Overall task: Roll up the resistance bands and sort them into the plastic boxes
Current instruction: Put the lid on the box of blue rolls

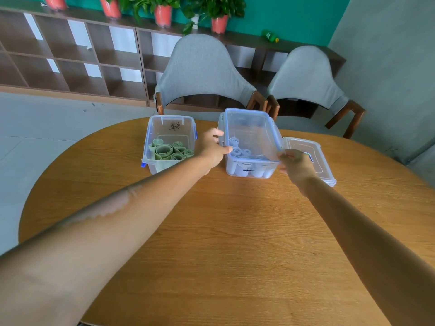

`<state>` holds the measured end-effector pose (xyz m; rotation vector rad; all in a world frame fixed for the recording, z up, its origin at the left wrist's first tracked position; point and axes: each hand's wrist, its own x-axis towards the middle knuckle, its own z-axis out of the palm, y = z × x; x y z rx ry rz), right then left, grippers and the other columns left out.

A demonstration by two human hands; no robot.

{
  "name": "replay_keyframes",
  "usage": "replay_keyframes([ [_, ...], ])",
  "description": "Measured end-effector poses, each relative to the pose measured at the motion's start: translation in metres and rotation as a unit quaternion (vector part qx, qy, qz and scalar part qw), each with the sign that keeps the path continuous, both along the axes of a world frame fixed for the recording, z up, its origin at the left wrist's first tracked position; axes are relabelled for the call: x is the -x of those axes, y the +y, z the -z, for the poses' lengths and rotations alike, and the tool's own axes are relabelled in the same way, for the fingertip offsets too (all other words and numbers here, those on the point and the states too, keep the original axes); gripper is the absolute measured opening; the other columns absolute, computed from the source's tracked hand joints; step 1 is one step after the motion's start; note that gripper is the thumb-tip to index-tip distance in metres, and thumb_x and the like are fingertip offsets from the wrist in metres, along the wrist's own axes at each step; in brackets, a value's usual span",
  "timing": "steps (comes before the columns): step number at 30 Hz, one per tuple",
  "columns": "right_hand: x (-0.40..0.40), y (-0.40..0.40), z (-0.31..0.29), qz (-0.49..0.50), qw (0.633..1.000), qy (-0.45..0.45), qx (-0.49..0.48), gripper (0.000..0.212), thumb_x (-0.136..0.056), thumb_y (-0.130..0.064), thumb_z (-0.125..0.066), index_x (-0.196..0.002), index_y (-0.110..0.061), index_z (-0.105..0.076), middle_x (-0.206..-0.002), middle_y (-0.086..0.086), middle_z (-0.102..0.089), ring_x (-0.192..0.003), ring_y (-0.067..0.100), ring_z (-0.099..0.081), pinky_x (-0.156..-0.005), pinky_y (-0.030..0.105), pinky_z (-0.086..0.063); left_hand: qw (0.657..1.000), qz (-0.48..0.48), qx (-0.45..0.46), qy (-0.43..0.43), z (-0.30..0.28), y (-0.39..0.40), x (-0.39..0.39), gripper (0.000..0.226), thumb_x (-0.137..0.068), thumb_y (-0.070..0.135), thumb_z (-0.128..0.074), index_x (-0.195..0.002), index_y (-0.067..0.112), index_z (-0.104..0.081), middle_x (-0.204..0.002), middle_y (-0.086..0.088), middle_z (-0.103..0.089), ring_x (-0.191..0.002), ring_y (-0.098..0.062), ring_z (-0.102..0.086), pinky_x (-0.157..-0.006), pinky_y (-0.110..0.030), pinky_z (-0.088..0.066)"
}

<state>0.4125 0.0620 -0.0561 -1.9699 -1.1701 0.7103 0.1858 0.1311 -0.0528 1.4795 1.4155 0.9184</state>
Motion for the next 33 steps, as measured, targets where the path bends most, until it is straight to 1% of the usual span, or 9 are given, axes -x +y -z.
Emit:
replay_keyframes([
  [5,-0.002,0.006,-0.009,-0.002,0.998,0.048,0.043,0.033,-0.100,-0.028,-0.059,-0.127,-0.008,-0.061,-0.119,0.013,-0.067,-0.100,0.025,-0.067,-0.097,0.044,-0.056,0.999,0.022,0.016,0.024,-0.001,0.000,-0.002,0.054,-0.087,0.014,-0.076,-0.136,0.018,-0.054,-0.138,-0.008,-0.056,-0.118,-0.026,-0.061,-0.104,-0.036,-0.049],
  [10,0.003,0.010,-0.039,-0.064,0.982,-0.157,0.080,0.052,-0.097,-0.021,-0.064,-0.144,-0.014,-0.042,-0.119,0.007,-0.055,-0.105,0.030,-0.059,-0.068,0.026,-0.046,0.990,0.096,0.018,0.105,-0.013,0.008,-0.004,0.073,-0.097,0.006,-0.061,-0.159,0.016,-0.023,-0.162,-0.004,-0.030,-0.144,-0.023,-0.036,-0.102,-0.024,-0.032],
  [15,0.000,0.027,-0.067,-0.194,0.932,-0.265,0.154,0.078,-0.093,-0.016,-0.069,-0.157,-0.025,-0.026,-0.158,0.003,-0.038,-0.139,0.024,-0.041,-0.109,0.039,-0.036,0.941,0.231,0.012,0.248,-0.023,0.022,-0.011,0.068,-0.102,-0.005,-0.036,-0.161,0.013,-0.009,-0.169,-0.002,0.001,-0.155,-0.023,-0.007,-0.123,-0.034,-0.013],
  [17,-0.002,0.033,-0.073,-0.240,0.903,-0.301,0.194,0.074,-0.096,-0.019,-0.065,-0.158,-0.024,-0.025,-0.160,0.002,-0.035,-0.140,0.023,-0.041,-0.111,0.037,-0.034,0.914,0.257,-0.017,0.315,-0.021,0.028,-0.015,0.064,-0.102,-0.004,-0.034,-0.160,0.005,-0.009,-0.169,-0.005,0.008,-0.156,-0.022,0.000,-0.124,-0.033,-0.009],
  [21,-0.002,0.045,-0.073,-0.244,0.899,-0.310,0.191,0.049,-0.106,-0.023,-0.048,-0.153,-0.024,-0.037,-0.155,0.005,-0.042,-0.134,0.023,-0.048,-0.094,0.027,-0.035,0.893,0.220,-0.120,0.374,-0.010,0.040,-0.018,0.038,-0.097,-0.002,-0.045,-0.134,-0.003,-0.052,-0.154,-0.015,-0.039,-0.144,-0.031,-0.037,-0.116,-0.042,-0.035],
  [24,-0.003,0.057,-0.066,-0.215,0.911,-0.307,0.170,0.042,-0.107,-0.031,-0.044,-0.148,-0.023,-0.046,-0.150,0.002,-0.047,-0.130,0.023,-0.051,-0.094,0.028,-0.037,0.864,0.173,-0.235,0.409,0.004,0.045,-0.018,0.036,-0.086,-0.013,-0.045,-0.114,-0.001,-0.063,-0.134,-0.016,-0.059,-0.123,-0.035,-0.056,-0.098,-0.046,-0.051],
  [29,0.007,0.076,-0.041,-0.101,0.944,-0.304,0.081,0.039,-0.099,-0.035,-0.060,-0.132,-0.014,-0.061,-0.122,0.009,-0.065,-0.104,0.026,-0.063,-0.085,0.033,-0.055,0.879,0.121,-0.263,0.378,0.009,0.042,-0.023,0.028,-0.081,-0.013,-0.050,-0.101,0.004,-0.060,-0.112,-0.011,-0.063,-0.092,-0.026,-0.057,-0.070,-0.032,-0.041],
  [31,0.009,0.081,-0.034,-0.074,0.961,-0.255,0.074,0.045,-0.097,-0.033,-0.062,-0.139,-0.016,-0.056,-0.128,0.012,-0.061,-0.111,0.030,-0.062,-0.094,0.041,-0.055,0.899,0.122,-0.234,0.348,0.013,0.045,-0.025,0.038,-0.085,-0.013,-0.048,-0.118,0.002,-0.059,-0.129,-0.013,-0.058,-0.111,-0.029,-0.058,-0.081,-0.035,-0.047],
  [33,0.009,0.083,-0.030,-0.069,0.970,-0.217,0.082,0.050,-0.098,-0.032,-0.060,-0.146,-0.020,-0.048,-0.138,0.013,-0.055,-0.121,0.032,-0.057,-0.101,0.045,-0.051,0.921,0.146,-0.177,0.315,0.014,0.045,-0.027,0.060,-0.091,-0.015,-0.044,-0.149,0.001,-0.039,-0.162,-0.013,-0.028,-0.148,-0.029,-0.031,-0.114,-0.037,-0.037],
])
